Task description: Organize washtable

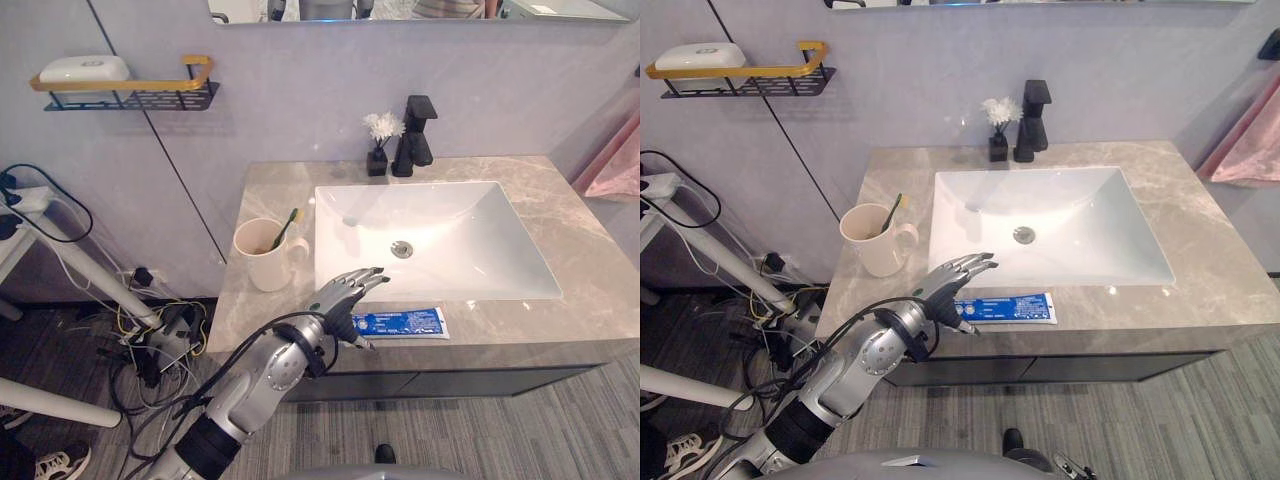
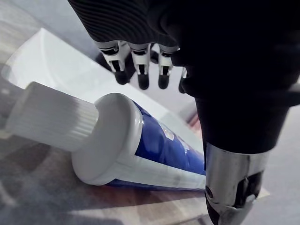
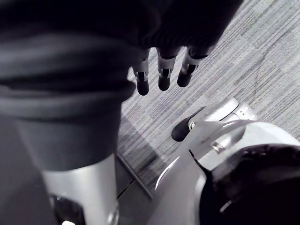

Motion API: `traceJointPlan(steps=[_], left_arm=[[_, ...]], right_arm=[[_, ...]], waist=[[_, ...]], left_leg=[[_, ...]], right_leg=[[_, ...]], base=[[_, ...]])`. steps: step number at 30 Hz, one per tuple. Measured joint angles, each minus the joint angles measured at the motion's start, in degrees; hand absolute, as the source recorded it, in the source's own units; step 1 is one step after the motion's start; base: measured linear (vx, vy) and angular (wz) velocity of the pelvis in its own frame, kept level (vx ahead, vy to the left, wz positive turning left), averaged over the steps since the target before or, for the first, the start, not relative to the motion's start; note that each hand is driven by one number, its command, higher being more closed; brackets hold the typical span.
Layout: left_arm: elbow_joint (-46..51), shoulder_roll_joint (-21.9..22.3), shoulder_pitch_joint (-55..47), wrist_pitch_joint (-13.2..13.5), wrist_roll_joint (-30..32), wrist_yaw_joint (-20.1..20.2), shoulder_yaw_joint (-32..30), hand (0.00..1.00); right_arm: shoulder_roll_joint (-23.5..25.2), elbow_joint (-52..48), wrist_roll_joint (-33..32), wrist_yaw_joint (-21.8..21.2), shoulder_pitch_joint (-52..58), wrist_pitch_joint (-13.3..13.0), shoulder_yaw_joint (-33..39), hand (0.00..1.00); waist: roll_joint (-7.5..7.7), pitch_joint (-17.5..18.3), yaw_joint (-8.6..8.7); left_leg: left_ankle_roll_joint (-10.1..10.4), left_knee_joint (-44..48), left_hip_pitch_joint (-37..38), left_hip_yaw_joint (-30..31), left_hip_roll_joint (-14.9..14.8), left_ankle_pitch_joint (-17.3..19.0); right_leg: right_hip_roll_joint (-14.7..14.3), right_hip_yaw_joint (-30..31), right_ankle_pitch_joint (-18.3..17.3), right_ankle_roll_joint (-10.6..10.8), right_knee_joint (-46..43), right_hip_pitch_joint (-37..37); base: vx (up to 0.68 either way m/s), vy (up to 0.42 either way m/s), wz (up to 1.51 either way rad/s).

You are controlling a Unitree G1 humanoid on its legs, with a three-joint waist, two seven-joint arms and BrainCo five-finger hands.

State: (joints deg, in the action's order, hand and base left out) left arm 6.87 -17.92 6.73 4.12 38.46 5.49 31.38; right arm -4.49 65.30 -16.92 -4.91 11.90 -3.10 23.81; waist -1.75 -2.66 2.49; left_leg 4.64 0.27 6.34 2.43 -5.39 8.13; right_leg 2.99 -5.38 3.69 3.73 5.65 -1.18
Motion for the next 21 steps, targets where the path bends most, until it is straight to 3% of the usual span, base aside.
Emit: traceJointPlan(steps=[6,7,21], left_arm=[[0.00,-0.03,-0.01,0.00,-0.49,0.18,0.02,0.00],[0.00,-0.04,-0.01,0.00,-0.51,0.19,0.03,1.00],[-0.13,-0.05,-0.03,-0.01,-1.04,0.77,0.12,1.00]], right_arm=[[-0.18,-0.03,-0.01,0.00,0.00,-0.03,-0.76,0.00],[-0.18,-0.03,-0.01,0.00,0.00,-0.03,-0.76,0.00],[-0.27,-0.05,-0.02,0.00,0.00,-0.03,-1.16,0.00]], waist=[[0.00,0.00,0.00],[0.01,0.00,0.00],[0.04,-0.01,0.05]], left_leg=[[0.00,0.00,0.00,0.00,0.00,0.00],[0.00,0.00,0.00,0.00,0.00,0.00],[0.00,-0.03,-0.01,-0.04,-0.01,0.00]], right_leg=[[0.00,0.00,0.00,0.00,0.00,0.00],[0.00,0.00,0.00,0.00,0.00,0.00],[-0.01,0.00,0.00,0.00,0.00,0.00]], base=[[0.00,0.000,0.00],[0.00,0.000,0.00],[0.00,0.000,0.00]])
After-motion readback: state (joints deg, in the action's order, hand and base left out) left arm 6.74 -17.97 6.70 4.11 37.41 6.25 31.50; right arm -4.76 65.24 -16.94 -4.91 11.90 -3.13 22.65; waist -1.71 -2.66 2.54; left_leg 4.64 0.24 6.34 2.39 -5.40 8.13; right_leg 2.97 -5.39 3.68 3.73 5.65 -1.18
